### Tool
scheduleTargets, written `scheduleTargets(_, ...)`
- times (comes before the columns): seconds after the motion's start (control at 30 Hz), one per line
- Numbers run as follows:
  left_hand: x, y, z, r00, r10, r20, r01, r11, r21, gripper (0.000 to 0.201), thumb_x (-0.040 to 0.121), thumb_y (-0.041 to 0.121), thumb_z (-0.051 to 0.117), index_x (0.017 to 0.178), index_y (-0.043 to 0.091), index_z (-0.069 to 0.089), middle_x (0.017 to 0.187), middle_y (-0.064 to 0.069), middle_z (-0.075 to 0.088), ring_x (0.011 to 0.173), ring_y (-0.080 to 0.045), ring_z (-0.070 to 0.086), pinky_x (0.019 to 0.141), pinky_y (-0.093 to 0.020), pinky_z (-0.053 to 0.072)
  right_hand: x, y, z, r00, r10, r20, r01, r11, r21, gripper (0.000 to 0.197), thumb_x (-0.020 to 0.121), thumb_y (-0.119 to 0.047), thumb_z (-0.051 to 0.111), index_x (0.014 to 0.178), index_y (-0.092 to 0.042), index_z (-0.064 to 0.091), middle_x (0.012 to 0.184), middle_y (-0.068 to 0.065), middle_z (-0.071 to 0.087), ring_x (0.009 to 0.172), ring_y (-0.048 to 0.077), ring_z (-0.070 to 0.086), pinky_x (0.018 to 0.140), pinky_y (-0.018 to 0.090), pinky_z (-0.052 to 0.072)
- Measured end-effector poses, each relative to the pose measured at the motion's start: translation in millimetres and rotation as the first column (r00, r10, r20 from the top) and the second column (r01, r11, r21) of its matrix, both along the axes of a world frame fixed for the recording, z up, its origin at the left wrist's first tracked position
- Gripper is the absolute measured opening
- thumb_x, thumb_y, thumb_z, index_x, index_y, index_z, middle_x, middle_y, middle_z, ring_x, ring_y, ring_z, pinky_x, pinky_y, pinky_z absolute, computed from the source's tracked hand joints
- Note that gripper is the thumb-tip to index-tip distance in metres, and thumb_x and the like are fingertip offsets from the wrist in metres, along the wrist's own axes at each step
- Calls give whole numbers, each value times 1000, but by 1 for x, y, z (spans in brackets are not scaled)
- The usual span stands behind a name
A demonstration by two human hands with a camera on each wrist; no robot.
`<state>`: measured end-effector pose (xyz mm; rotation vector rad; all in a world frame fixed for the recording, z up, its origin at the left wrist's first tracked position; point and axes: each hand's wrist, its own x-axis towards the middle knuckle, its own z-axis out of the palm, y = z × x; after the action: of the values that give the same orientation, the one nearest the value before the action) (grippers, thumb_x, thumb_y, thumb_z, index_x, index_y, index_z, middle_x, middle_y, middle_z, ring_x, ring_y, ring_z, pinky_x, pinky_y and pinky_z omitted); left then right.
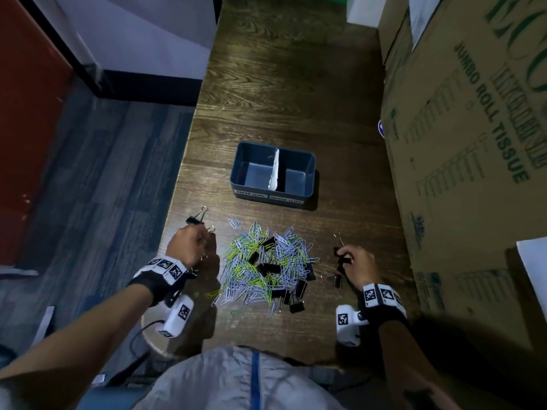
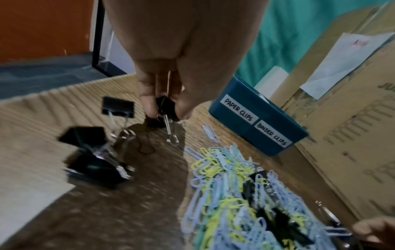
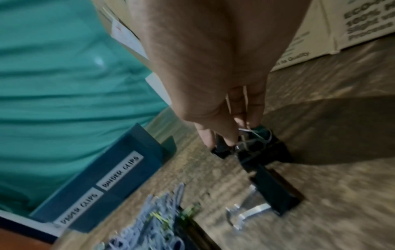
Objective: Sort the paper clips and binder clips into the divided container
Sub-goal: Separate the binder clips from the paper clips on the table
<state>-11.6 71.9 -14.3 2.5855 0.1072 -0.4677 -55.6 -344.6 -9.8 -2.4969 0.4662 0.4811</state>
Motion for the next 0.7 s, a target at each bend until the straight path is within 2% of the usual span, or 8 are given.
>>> scheduleTargets(0.07,-3,9,0,997,-78,-10,78,997,20,19,82,1,64,87,19,70,95,-8,70,87,-27,65,77,-39,54,-5,3,1,1000,10,-1,-10,999,-36,40,85,13,62,109,-16,72,122,9,62,113,27,60,96,33,48)
scheduleTargets(0.13,-7,13,-1,992,-127,12,127,991,43,21,80,-2,63,89,16,70,97,-9,67,90,-29,63,77,-39,52,-11,4,2,1000,20,23,-18,996,-88,40,84,15,61,108,-15,72,120,11,59,112,31,60,92,36,49)
scheduleTargets(0.27,-18,17,-2,979,-202,38,195,970,145,26,81,0,60,102,14,67,104,-9,60,103,-32,54,74,-43,50,-23,5,-1,991,49,122,-30,988,-151,38,79,13,67,106,-13,72,114,14,56,109,35,54,86,37,48)
scheduleTargets(0.37,-28,12,-1,949,-308,69,285,931,229,28,82,3,62,108,11,66,107,-11,59,106,-33,50,65,-45,52,-33,13,1,977,19,211,22,982,-189,36,78,2,74,110,-15,71,115,11,54,110,32,51,89,42,50)
scheduleTargets(0.43,-34,2,1,921,-385,53,361,899,247,32,84,6,62,116,7,62,114,-14,58,106,-34,51,70,-48,54,-38,21,6,975,26,221,0,994,-112,31,79,-5,76,107,-17,71,109,6,57,102,25,55,85,38,51)
scheduleTargets(0.57,-42,-24,5,870,-481,-107,490,867,88,59,88,17,63,142,10,41,138,-10,42,117,-31,51,91,-40,51,-52,39,9,978,202,-53,-189,964,189,14,78,-17,84,81,-26,74,77,-14,67,71,3,62,72,32,57)
scheduleTargets(0.63,-44,-36,4,879,-468,-95,475,876,83,60,88,14,62,143,14,39,140,-7,39,117,-26,51,89,-35,51,-60,45,3,964,226,-142,-191,956,222,17,73,-24,87,74,-32,72,70,-15,69,66,0,63,70,34,60)
scheduleTargets(0.7,-44,-48,2,880,-476,-2,473,874,113,53,87,12,61,138,13,44,134,-9,43,108,-23,53,79,-30,52,-66,52,-5,967,212,-144,-184,966,181,24,67,-34,88,77,-35,66,77,-15,66,70,5,63,70,40,59)
